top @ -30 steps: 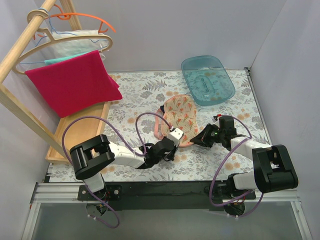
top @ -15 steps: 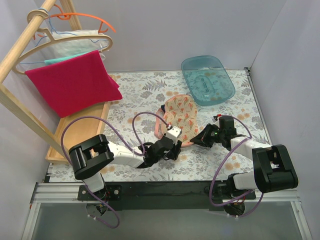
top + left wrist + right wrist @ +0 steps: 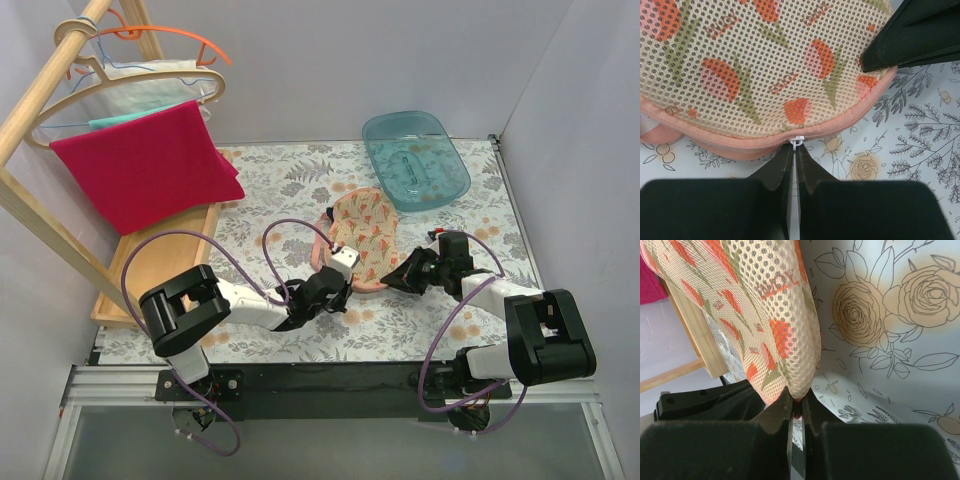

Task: Place the bra in the laundry bag and zip it closed
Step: Zip the zipper on the laundry bag.

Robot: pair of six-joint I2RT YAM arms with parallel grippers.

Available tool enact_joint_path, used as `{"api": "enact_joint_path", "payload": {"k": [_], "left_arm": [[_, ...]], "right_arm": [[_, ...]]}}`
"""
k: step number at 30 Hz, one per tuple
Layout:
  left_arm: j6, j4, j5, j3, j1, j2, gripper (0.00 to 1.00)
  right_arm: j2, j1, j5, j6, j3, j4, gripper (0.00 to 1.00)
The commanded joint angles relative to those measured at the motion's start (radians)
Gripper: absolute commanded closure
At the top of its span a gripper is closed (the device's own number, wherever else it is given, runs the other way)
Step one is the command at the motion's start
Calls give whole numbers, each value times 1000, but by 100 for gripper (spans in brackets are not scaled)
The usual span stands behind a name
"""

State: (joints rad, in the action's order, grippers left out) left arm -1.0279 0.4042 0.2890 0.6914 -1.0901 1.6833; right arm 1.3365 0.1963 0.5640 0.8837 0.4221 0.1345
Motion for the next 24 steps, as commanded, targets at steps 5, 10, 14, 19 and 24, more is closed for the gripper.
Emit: {"api": "enact_joint_path", "payload": {"k": [5, 10, 14, 19, 24], "left_arm": [[29, 51, -8, -39, 16, -79, 100], [37, 47, -2, -58, 16, -109, 100], [57, 39, -4, -79, 25, -126, 100], [94, 22, 9, -104, 36, -145, 100], [146, 5, 27, -151, 50, -180, 100]], "right_arm": [[9, 5, 33, -20, 6, 1, 88], [12, 5, 30, -25, 7, -1, 88], [30, 3, 24, -60, 21, -12, 88], [82, 3, -8, -195, 105, -133, 91], [101, -3, -68, -298, 175, -256, 94]]}}
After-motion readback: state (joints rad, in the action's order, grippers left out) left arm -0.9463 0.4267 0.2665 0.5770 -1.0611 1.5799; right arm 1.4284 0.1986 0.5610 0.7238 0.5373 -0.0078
